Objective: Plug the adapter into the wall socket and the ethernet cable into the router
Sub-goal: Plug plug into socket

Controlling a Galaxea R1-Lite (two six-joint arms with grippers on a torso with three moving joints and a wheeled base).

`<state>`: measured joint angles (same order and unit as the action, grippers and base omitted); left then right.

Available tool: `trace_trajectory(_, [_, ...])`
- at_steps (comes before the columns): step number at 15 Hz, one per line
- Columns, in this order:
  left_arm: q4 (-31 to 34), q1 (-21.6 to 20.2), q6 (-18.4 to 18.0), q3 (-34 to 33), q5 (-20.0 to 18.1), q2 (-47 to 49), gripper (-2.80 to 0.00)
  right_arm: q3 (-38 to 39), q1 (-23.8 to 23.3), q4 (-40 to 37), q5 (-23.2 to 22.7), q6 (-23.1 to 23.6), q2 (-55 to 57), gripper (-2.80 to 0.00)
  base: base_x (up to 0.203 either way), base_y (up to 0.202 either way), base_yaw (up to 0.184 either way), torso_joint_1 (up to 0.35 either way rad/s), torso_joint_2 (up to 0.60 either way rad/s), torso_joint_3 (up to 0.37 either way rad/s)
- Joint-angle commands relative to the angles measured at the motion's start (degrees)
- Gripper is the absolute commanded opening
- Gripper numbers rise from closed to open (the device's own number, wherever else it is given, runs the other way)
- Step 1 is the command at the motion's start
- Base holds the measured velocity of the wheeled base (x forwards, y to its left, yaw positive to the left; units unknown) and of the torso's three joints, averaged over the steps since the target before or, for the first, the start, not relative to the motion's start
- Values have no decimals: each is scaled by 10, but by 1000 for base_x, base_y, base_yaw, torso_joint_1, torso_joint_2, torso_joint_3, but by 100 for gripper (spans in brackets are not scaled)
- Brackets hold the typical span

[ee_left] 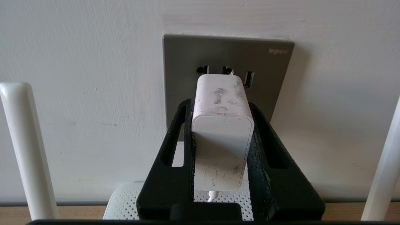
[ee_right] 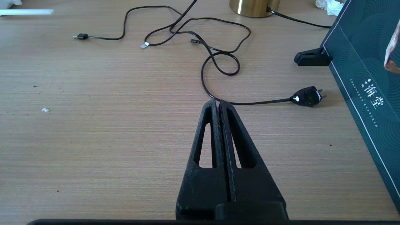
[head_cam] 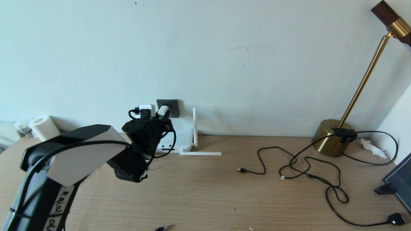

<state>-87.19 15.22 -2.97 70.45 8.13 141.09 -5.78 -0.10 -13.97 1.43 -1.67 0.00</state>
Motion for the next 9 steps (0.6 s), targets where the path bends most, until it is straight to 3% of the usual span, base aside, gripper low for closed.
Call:
trace_trajectory(1, [-5, 1, -3, 3, 0, -1, -280, 0, 0, -1, 1, 0, 0, -280, 0, 0, 0, 0, 0, 0])
trace_trajectory(9, [-5, -5, -5, 3, 1, 0, -280, 0, 0, -1, 0, 0, 0, -280, 0, 0, 0, 0, 0, 0])
